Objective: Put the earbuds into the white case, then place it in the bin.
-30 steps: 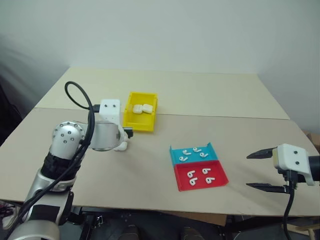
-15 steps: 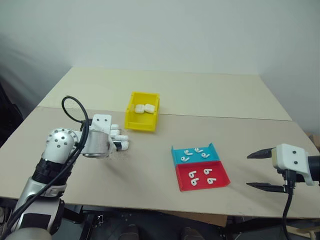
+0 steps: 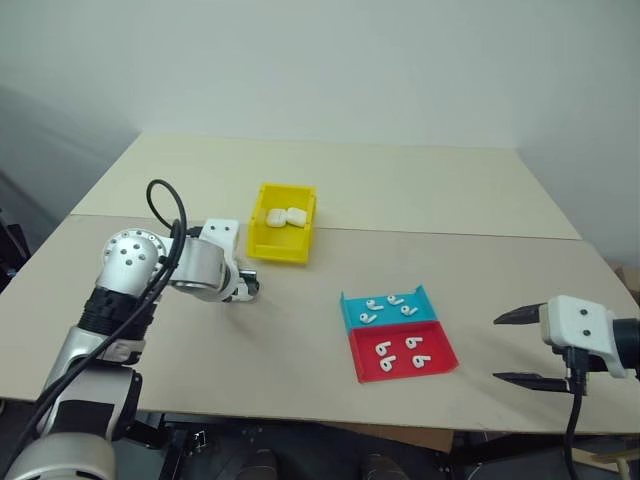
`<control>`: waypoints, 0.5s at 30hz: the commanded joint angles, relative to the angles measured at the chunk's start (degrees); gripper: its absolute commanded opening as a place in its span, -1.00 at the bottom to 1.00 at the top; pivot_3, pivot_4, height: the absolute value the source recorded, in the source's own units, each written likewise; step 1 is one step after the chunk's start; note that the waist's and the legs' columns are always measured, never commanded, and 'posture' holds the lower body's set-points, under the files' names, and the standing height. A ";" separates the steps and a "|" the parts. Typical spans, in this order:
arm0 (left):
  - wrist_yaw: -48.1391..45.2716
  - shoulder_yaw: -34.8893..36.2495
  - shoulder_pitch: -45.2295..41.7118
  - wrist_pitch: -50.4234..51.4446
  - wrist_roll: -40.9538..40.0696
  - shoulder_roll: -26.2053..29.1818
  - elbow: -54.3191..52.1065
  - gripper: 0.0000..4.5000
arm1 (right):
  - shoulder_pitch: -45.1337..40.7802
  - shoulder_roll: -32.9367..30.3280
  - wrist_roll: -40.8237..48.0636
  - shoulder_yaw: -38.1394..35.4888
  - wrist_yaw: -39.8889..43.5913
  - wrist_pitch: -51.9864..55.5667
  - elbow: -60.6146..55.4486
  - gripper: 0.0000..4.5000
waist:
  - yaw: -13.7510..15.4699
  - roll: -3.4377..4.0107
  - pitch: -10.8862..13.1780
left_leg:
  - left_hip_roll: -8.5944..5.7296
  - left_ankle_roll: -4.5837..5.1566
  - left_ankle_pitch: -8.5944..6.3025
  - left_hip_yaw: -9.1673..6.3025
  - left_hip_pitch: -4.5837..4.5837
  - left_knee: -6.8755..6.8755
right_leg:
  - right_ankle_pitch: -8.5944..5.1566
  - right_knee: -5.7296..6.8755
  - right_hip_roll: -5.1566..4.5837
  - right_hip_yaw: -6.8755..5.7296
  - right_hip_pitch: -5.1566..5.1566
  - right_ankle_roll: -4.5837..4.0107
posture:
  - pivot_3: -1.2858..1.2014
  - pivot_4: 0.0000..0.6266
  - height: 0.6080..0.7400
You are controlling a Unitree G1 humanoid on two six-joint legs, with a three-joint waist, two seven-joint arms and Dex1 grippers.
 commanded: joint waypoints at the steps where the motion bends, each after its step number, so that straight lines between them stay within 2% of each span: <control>1: 0.68 -0.57 -2.89 0.60 -0.40 -0.33 1.32 1.00 | 0.74 0.21 0.06 -3.06 -0.70 0.62 -1.55 0.99 | 0.14 -0.01 0.00 | 0.00 0.00 0.00 0.00 0.00 0.00 | 0.00 0.00 0.00 0.00 0.00 0.00 | 0.03 -0.52 1.00; 8: 2.64 0.17 -5.05 0.53 -0.40 -3.14 6.79 1.00 | 1.89 0.43 0.08 -3.72 -1.00 1.10 -2.47 0.99 | 0.20 -0.01 0.00 | -0.03 0.00 0.00 -0.02 -0.02 0.01 | 0.00 -0.01 -0.01 -0.01 0.00 0.00 | 0.03 -0.52 1.00; 15: 4.05 0.28 -4.78 0.26 -0.40 -3.11 8.21 1.00 | 2.64 0.47 -0.37 -3.84 -1.44 1.03 -2.72 0.99 | 0.12 -0.01 0.01 | -0.03 0.00 0.00 -0.02 -0.04 0.00 | 0.00 -0.03 -0.01 -0.01 -0.01 0.01 | 0.03 -0.52 1.00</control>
